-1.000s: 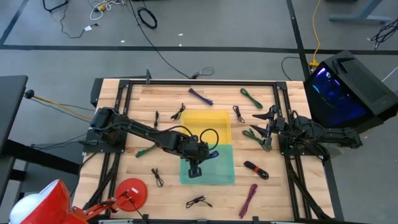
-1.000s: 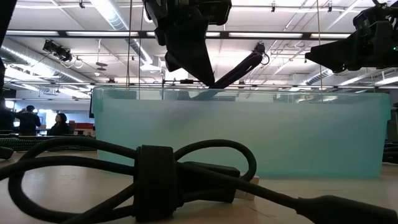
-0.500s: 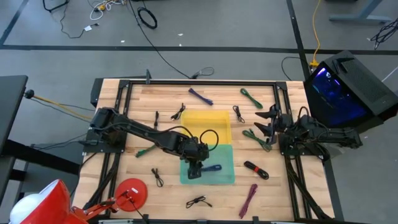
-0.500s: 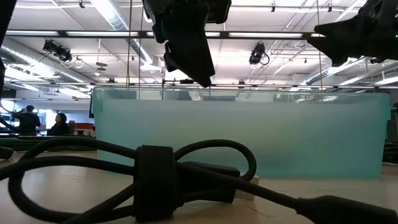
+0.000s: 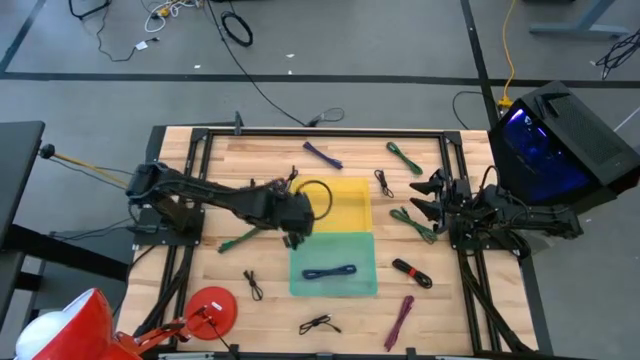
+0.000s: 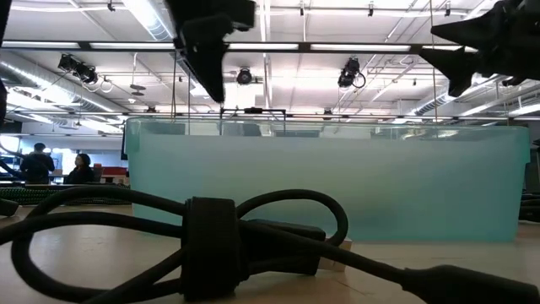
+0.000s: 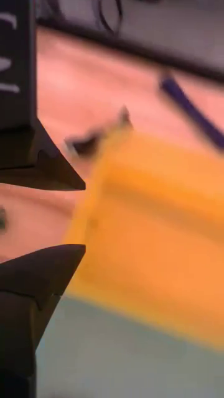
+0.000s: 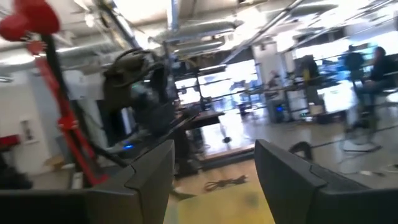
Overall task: Pick & Place USB Port
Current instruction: Put the black charger cable into the yellow bin
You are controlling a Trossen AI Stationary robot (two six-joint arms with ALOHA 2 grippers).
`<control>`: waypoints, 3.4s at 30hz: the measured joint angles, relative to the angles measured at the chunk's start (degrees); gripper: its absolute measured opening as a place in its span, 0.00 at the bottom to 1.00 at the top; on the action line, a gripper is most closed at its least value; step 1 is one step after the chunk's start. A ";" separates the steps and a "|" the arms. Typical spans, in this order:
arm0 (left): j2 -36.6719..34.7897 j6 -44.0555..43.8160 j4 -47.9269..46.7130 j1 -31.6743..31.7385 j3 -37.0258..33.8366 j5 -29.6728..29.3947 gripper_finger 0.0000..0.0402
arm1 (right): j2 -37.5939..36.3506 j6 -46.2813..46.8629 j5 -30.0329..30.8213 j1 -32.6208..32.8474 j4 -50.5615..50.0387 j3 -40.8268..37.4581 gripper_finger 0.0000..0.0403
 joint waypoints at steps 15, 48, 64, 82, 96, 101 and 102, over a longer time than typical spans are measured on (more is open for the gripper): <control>-25.43 -18.95 -4.75 6.95 -25.00 0.23 0.39 | -0.01 -3.70 -2.03 0.00 0.13 0.00 0.55; -31.67 -15.05 29.92 35.64 -51.23 23.90 0.60 | -0.01 -4.70 -2.65 0.00 0.50 0.00 0.55; -20.48 -16.52 34.11 35.75 -51.54 22.39 0.55 | -0.01 -4.83 -2.66 -0.02 0.48 0.00 0.55; -19.88 -8.93 35.30 33.89 -48.65 22.50 0.03 | -0.01 -4.80 -2.44 -0.01 0.36 0.00 0.55; -25.07 7.97 20.74 19.22 -19.53 13.28 0.03 | -0.01 -0.37 -5.11 -0.02 0.01 0.00 0.55; -24.99 15.17 22.51 14.85 -15.06 14.78 0.03 | -0.04 1.12 -5.59 0.00 0.54 0.00 0.55; -24.99 15.81 22.99 14.18 -14.79 14.67 0.03 | -0.04 2.26 -5.68 -0.01 0.55 0.00 0.55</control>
